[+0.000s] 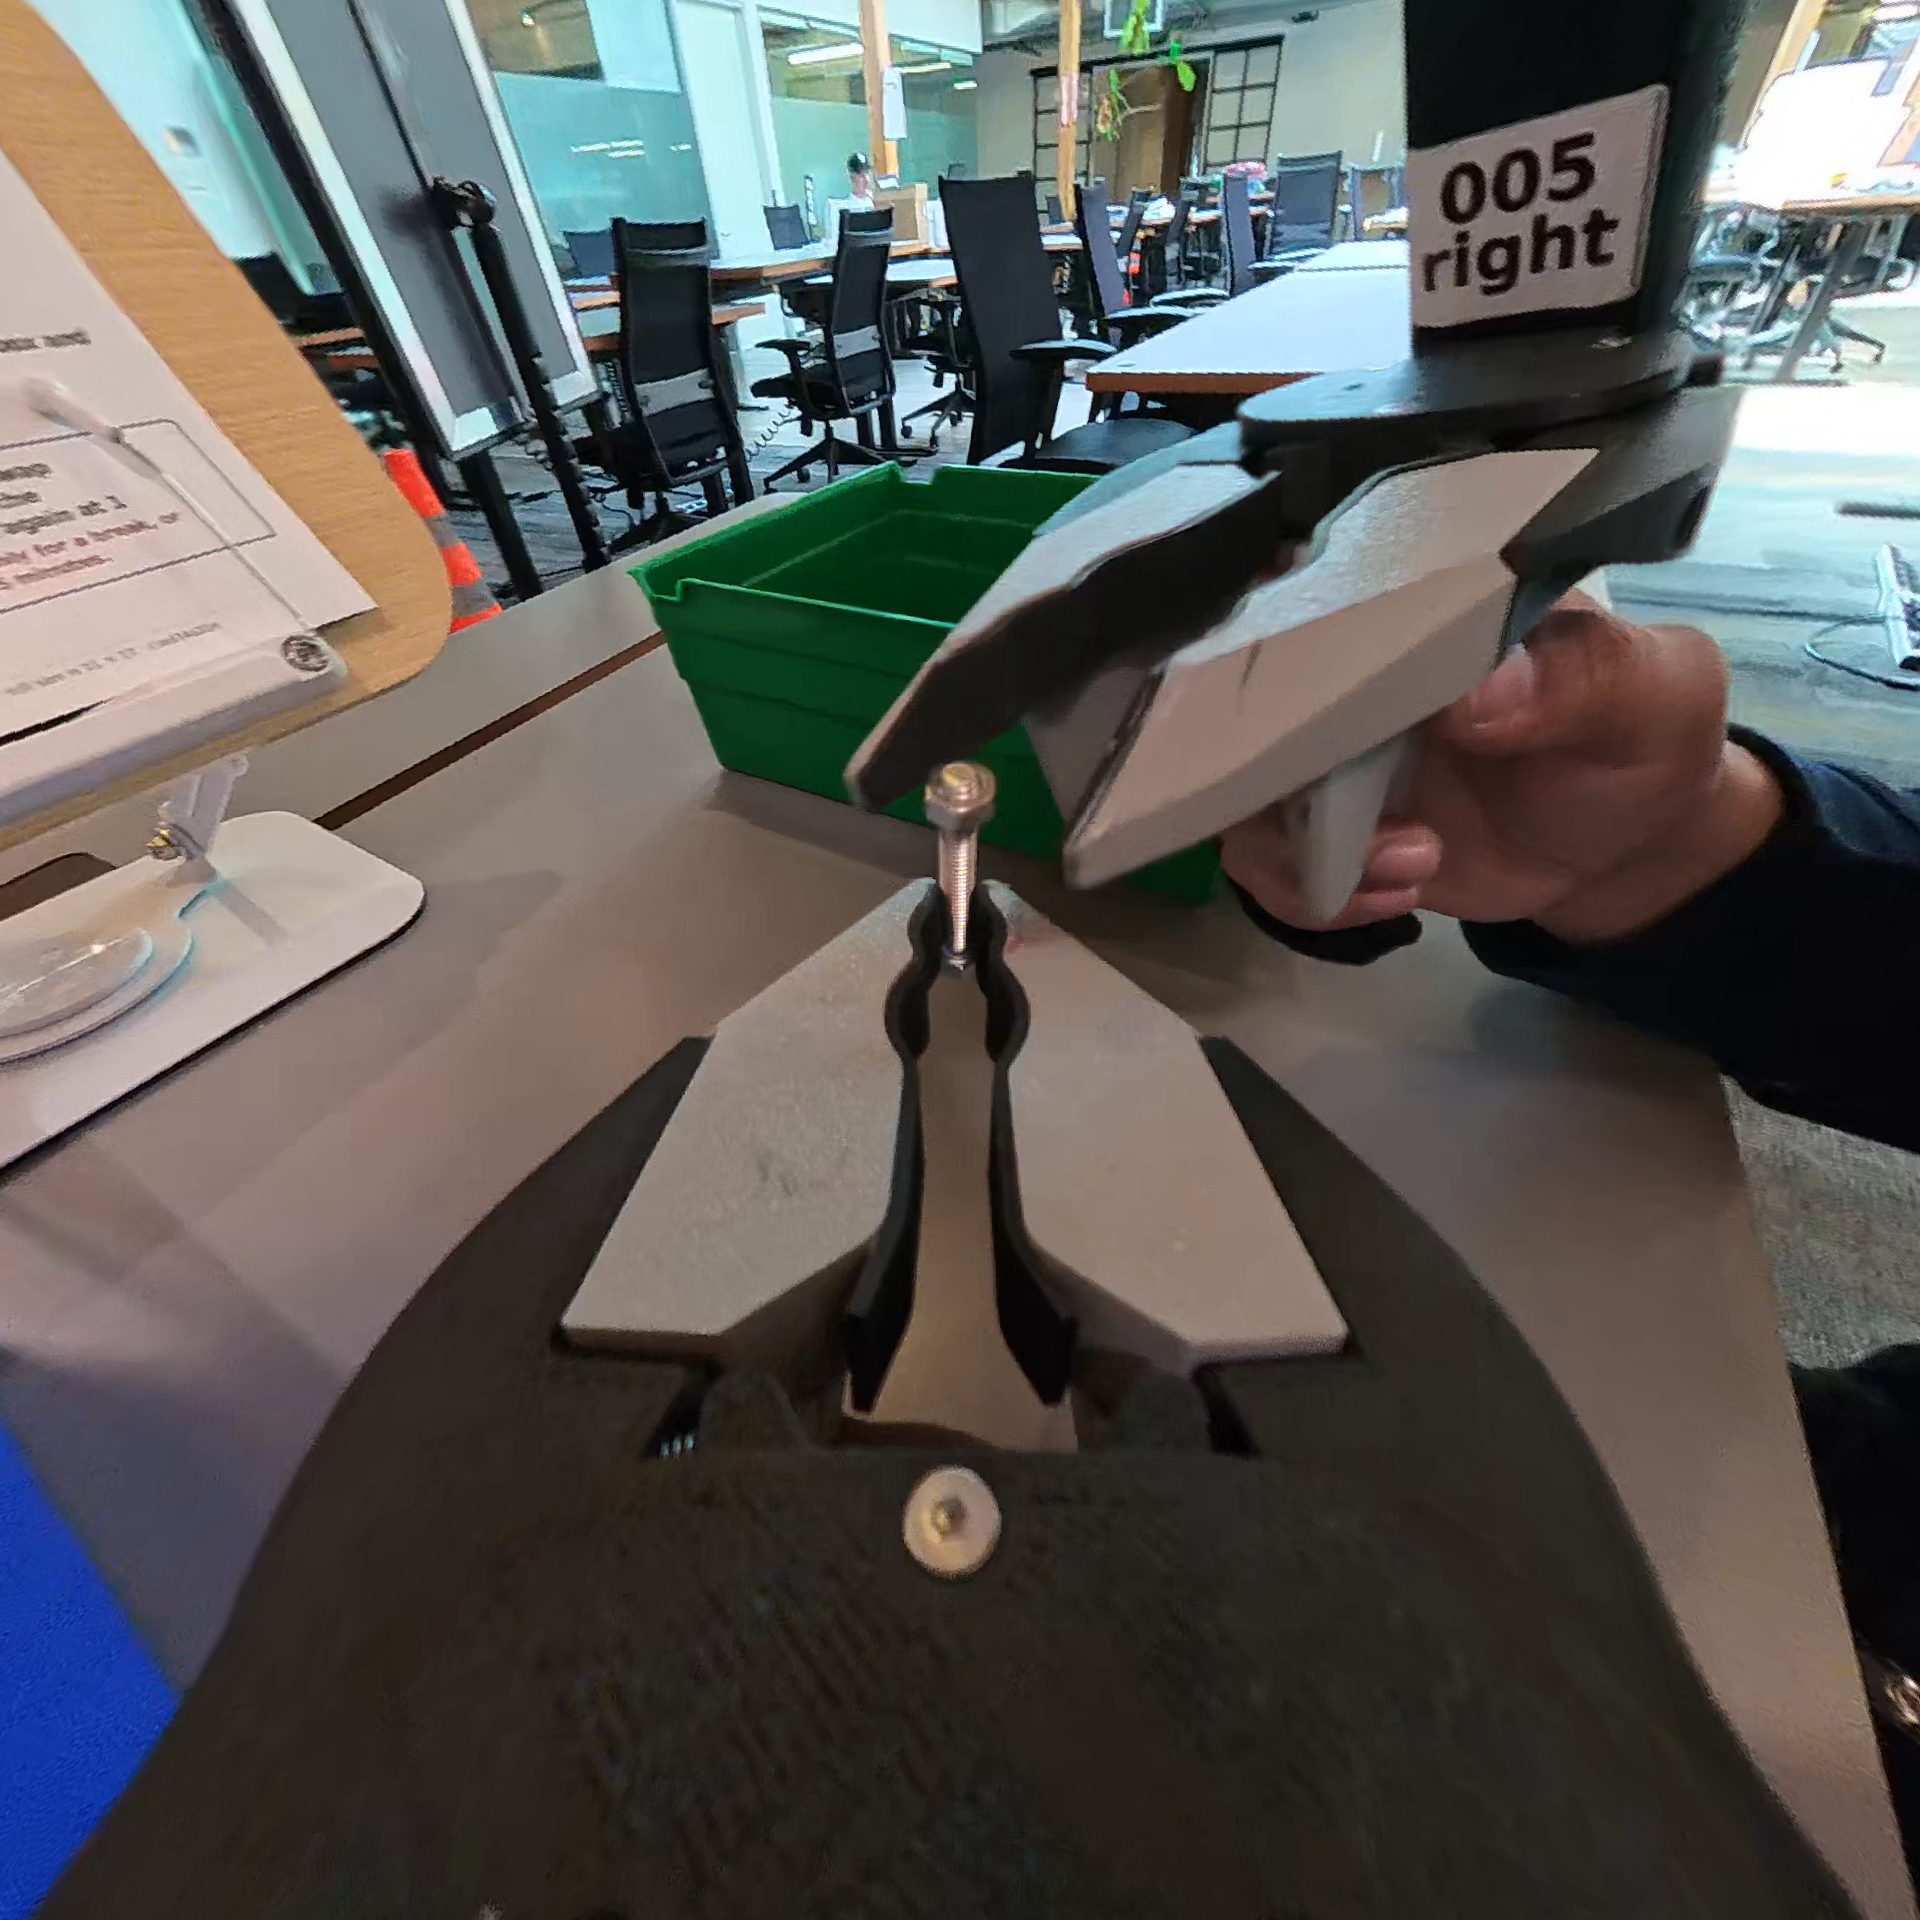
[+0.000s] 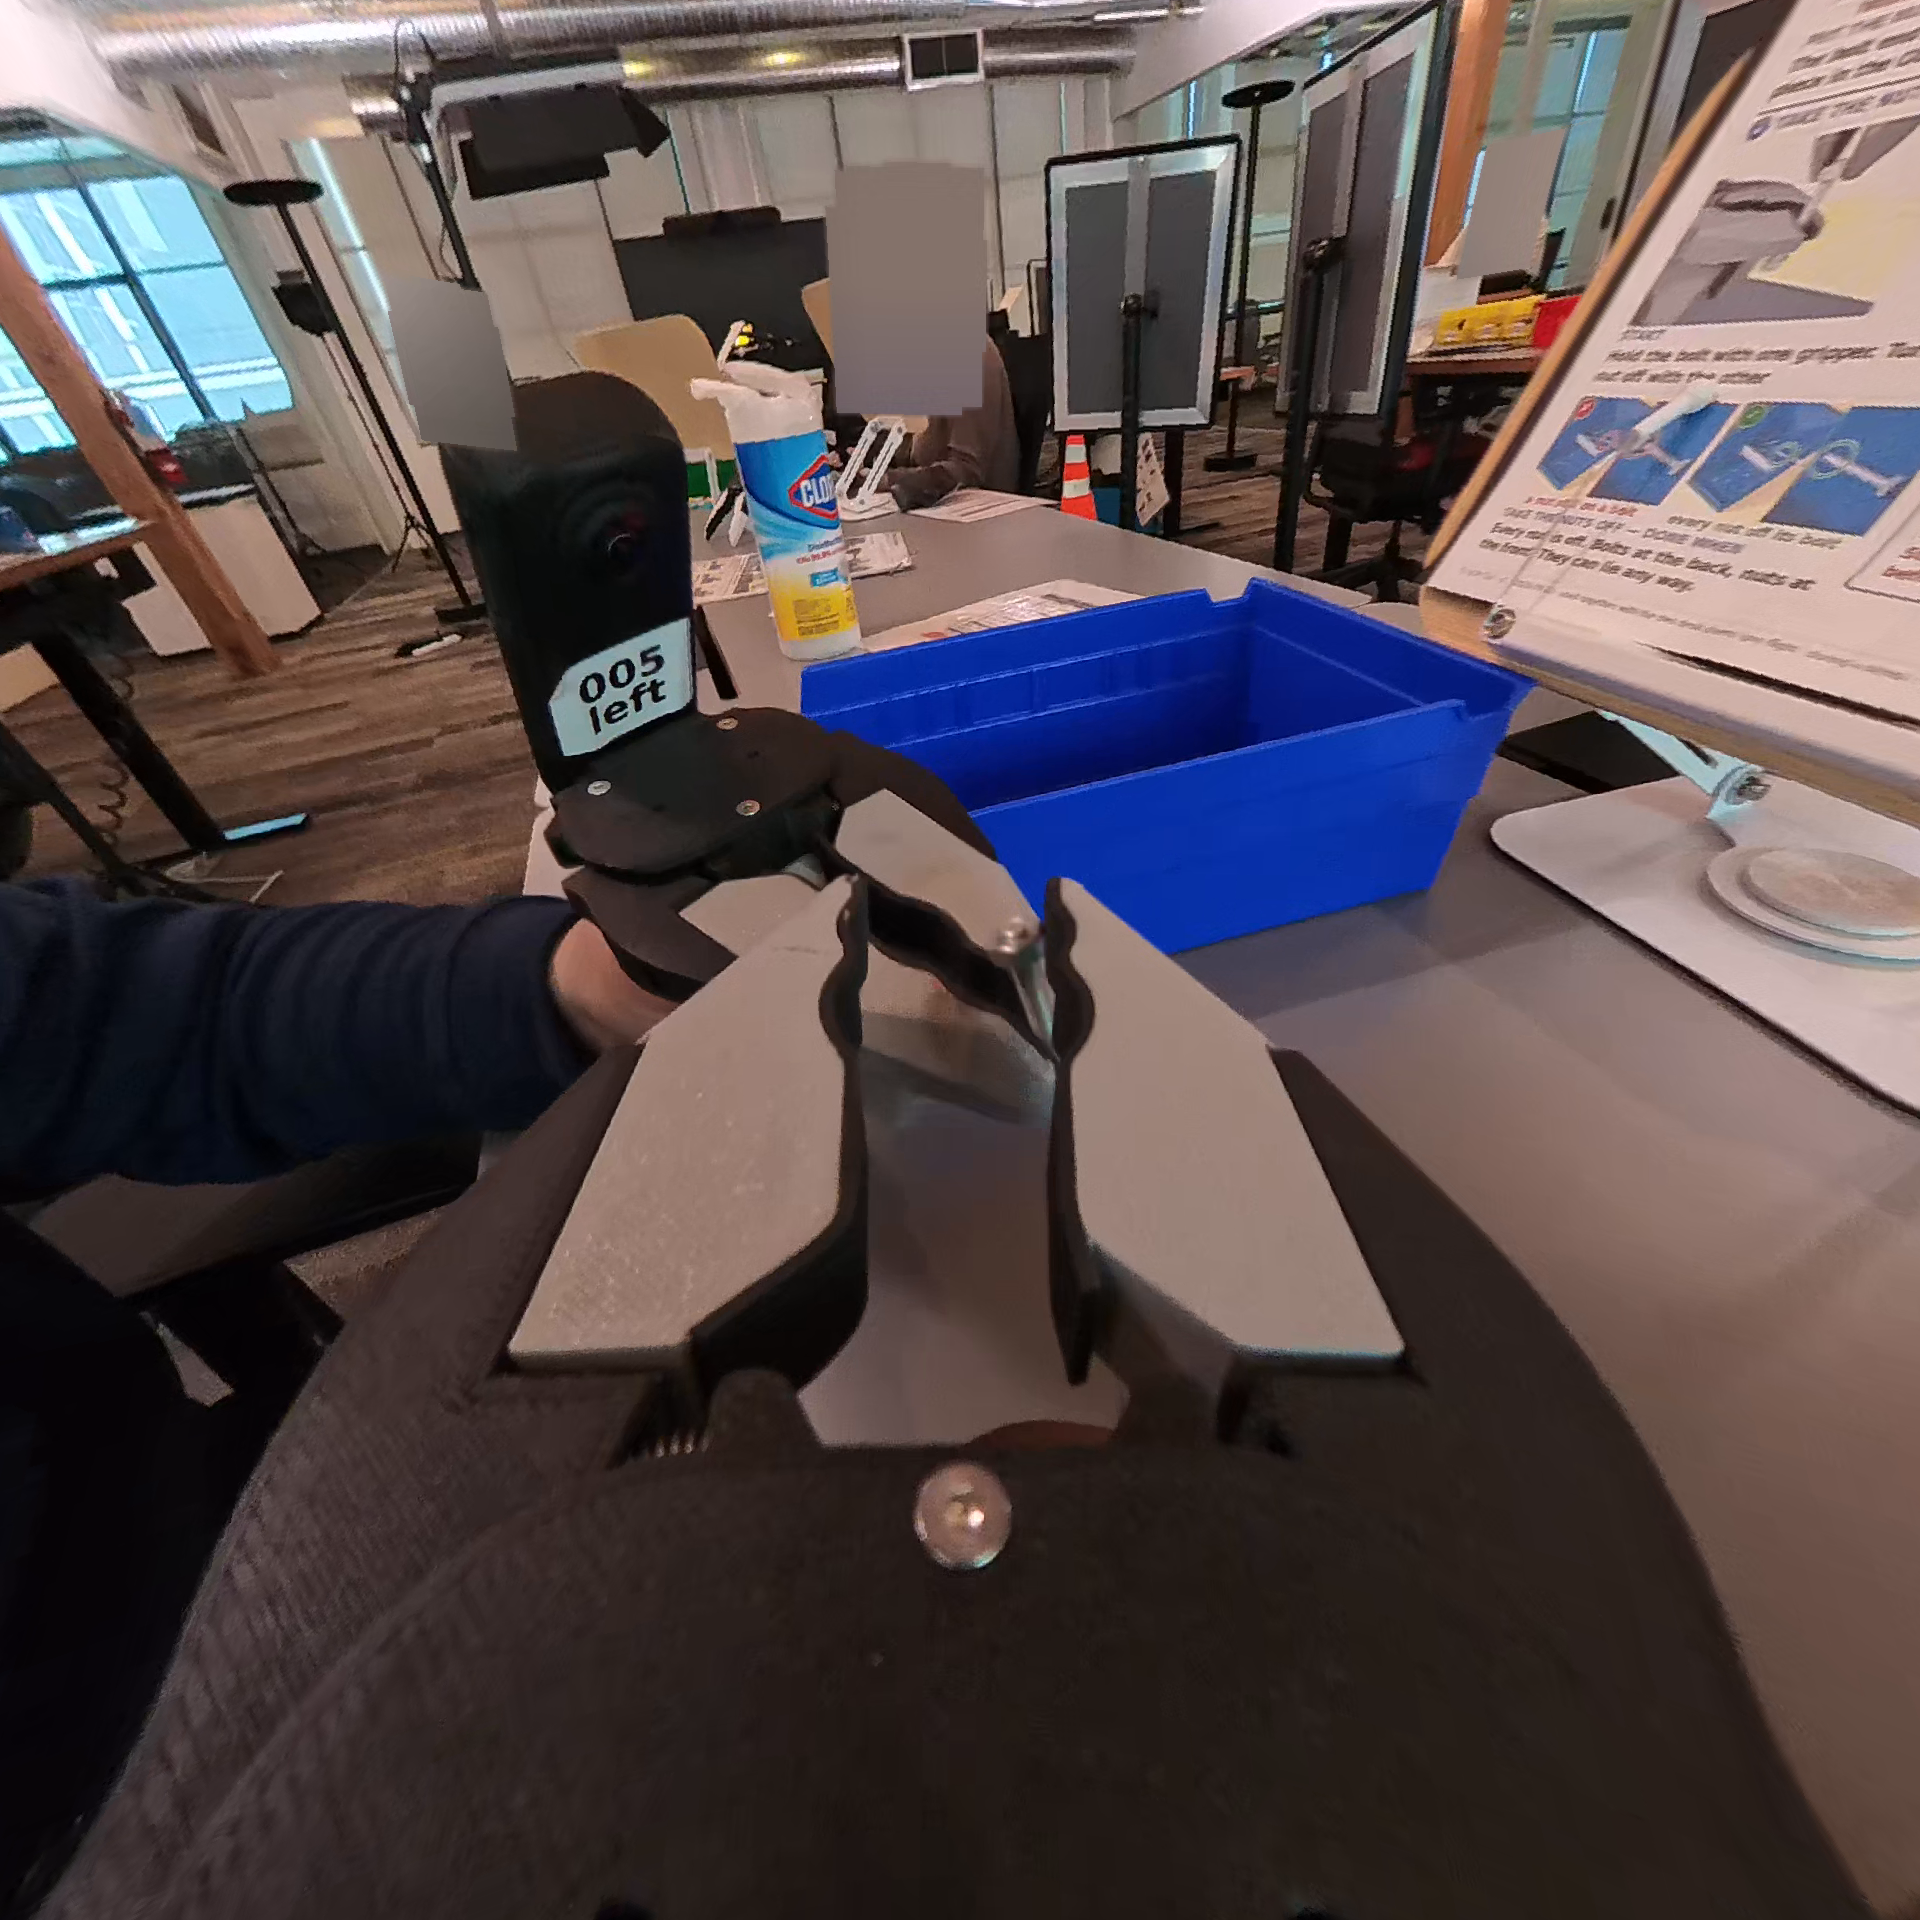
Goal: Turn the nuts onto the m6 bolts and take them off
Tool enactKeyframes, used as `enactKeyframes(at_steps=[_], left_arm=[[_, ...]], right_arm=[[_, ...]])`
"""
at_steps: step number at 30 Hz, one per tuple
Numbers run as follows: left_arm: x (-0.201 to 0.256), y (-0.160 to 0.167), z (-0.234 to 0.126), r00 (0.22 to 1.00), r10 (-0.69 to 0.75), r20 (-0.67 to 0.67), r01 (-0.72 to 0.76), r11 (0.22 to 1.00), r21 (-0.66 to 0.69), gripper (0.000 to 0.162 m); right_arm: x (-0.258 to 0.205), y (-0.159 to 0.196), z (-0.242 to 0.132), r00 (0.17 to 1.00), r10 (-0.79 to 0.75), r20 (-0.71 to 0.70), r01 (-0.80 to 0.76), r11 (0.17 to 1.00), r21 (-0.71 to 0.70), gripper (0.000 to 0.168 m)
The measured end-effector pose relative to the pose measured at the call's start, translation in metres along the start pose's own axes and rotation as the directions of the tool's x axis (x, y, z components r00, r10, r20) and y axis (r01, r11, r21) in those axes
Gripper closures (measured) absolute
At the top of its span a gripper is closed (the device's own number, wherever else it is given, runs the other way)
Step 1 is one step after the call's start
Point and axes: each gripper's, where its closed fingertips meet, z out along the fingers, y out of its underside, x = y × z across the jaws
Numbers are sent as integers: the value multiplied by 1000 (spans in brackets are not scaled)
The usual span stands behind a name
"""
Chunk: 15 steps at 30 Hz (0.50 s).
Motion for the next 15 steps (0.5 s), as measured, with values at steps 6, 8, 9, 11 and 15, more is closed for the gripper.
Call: enactKeyframes(at_steps=[6, 8, 9, 11, 15], left_arm=[[7, 2, 3, 999, 40, -2, -40, 999, -12, 160], [1, 0, 1, 1000, 15, 12, -15, 1000, -1, 160], [-1, 0, 0, 1000, 8, 15, -8, 1000, 0, 160], [-2, -1, -1, 1000, 7, 14, -7, 1000, 1, 160], [10, 5, 5, 999, 38, -20, -39, 999, -29, 160]], right_arm=[[3, 6, 2, 999, -26, -36, 25, 999, -30, 131], [7, -2, -7, 999, -8, -38, 9, 1000, 11, 133], [8, -4, -10, 1000, 1, -32, 0, 1000, 28, 134], [6, -6, -13, 1000, 6, -9, -6, 999, 40, 137], [-9, 5, -1, 999, -5, 36, 5, 1000, -3, 134]])
